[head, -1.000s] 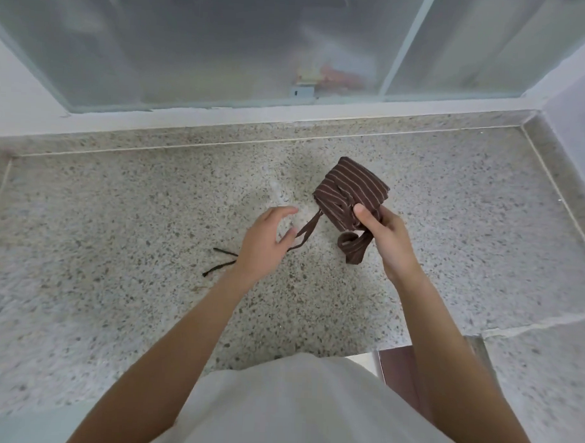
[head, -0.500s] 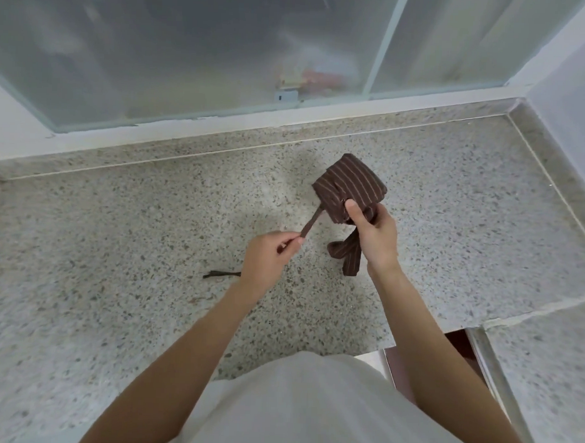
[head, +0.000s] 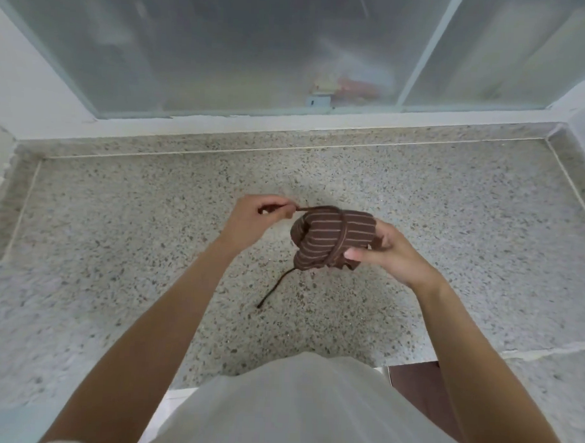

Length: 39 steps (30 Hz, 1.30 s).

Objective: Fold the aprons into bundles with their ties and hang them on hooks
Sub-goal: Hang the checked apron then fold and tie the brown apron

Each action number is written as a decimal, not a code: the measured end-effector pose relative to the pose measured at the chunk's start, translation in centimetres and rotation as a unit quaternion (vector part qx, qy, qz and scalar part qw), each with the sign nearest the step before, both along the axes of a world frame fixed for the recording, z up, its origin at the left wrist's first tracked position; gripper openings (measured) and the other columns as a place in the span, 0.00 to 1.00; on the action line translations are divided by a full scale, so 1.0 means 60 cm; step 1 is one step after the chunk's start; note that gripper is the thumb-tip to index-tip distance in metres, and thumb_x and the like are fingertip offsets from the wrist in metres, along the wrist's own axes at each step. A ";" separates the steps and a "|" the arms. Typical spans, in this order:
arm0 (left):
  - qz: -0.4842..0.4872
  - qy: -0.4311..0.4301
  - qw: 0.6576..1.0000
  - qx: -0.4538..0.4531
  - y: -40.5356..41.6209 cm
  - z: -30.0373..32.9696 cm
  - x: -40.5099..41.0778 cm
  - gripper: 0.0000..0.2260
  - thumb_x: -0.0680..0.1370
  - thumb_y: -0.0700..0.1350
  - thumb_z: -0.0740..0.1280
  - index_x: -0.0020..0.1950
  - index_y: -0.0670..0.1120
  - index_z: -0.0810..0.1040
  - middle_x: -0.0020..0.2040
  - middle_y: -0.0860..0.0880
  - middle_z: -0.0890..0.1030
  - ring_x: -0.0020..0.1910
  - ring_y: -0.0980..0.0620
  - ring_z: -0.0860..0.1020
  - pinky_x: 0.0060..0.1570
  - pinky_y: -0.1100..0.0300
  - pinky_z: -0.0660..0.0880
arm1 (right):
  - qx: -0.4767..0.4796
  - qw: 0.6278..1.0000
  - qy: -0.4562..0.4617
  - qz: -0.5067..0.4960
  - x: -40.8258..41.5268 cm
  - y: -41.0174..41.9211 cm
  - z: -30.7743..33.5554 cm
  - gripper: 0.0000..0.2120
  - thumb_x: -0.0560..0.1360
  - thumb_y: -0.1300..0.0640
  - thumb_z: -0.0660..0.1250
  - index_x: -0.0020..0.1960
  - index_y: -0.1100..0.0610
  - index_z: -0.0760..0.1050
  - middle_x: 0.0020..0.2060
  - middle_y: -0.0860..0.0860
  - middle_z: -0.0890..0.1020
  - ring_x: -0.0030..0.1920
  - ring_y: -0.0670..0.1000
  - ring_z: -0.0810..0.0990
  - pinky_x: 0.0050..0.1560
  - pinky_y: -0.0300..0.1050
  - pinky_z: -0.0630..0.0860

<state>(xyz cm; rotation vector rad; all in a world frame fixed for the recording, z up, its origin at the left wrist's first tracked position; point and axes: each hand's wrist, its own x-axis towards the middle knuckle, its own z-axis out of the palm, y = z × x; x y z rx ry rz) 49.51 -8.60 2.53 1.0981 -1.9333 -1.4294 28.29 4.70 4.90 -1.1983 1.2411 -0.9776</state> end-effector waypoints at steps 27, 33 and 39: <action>-0.109 -0.250 0.961 -0.048 0.012 -0.064 0.006 0.07 0.76 0.47 0.66 0.51 0.50 0.81 0.38 0.57 0.80 0.35 0.63 0.77 0.42 0.65 0.77 | 0.022 0.986 0.128 0.103 0.015 -0.012 -0.019 0.20 0.72 0.61 0.71 0.62 0.55 0.73 0.53 0.46 0.81 0.55 0.46 0.80 0.56 0.41 0.76; -0.154 -0.278 0.911 -0.262 -0.007 0.009 -0.017 0.08 0.75 0.52 0.67 0.51 0.53 0.82 0.45 0.56 0.84 0.39 0.59 0.80 0.44 0.61 0.77 | 0.007 0.931 0.361 0.053 0.022 -0.021 -0.065 0.16 0.71 0.55 0.72 0.57 0.55 0.73 0.45 0.48 0.81 0.45 0.48 0.80 0.47 0.45 0.75; 0.046 -0.100 0.972 -0.210 0.046 -0.015 0.003 0.09 0.73 0.49 0.70 0.51 0.48 0.83 0.41 0.53 0.85 0.38 0.59 0.82 0.41 0.63 0.79 | 0.086 0.960 0.089 -0.249 0.060 -0.048 -0.069 0.16 0.73 0.56 0.71 0.58 0.57 0.73 0.50 0.50 0.81 0.50 0.48 0.80 0.52 0.40 0.75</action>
